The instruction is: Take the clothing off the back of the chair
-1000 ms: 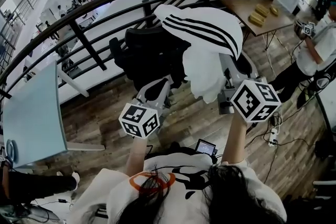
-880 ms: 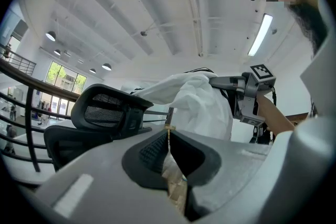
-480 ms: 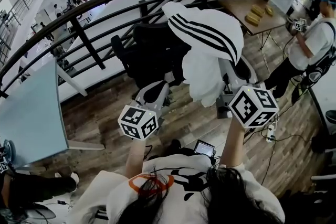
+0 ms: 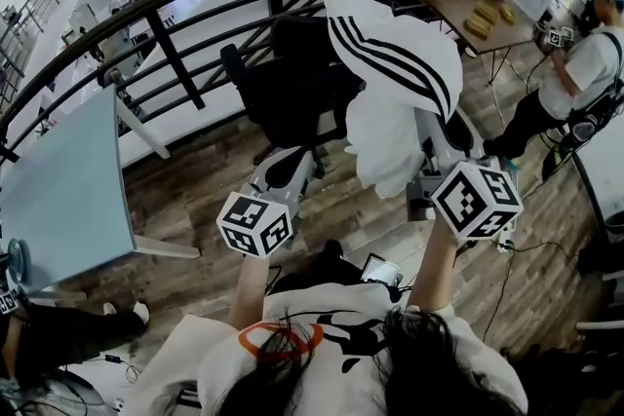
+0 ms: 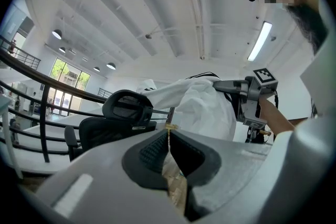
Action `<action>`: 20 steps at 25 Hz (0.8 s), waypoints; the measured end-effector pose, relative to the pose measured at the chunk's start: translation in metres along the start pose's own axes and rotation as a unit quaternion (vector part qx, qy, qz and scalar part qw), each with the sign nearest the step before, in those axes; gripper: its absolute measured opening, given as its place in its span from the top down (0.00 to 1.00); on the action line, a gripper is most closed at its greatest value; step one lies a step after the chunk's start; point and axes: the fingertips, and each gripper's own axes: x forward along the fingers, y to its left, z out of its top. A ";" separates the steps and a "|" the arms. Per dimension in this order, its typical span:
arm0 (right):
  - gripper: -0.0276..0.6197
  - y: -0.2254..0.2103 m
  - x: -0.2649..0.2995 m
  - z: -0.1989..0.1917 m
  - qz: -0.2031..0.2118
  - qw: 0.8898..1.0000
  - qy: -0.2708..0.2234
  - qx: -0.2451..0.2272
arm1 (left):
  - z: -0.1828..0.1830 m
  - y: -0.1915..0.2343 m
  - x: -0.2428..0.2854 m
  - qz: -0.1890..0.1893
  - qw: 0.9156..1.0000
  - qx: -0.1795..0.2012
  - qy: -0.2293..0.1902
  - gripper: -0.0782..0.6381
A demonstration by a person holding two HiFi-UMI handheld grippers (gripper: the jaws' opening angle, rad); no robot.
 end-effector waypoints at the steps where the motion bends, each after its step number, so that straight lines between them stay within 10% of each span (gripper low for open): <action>1: 0.69 0.004 -0.005 -0.003 0.000 1.000 0.001 0.002 | -0.004 -0.001 -0.007 0.000 1.000 -0.001 0.002 0.89; 20: 0.70 0.027 -0.081 -0.076 -0.020 0.997 0.066 0.043 | -0.035 -0.037 -0.072 -0.012 1.000 -0.020 0.005 0.89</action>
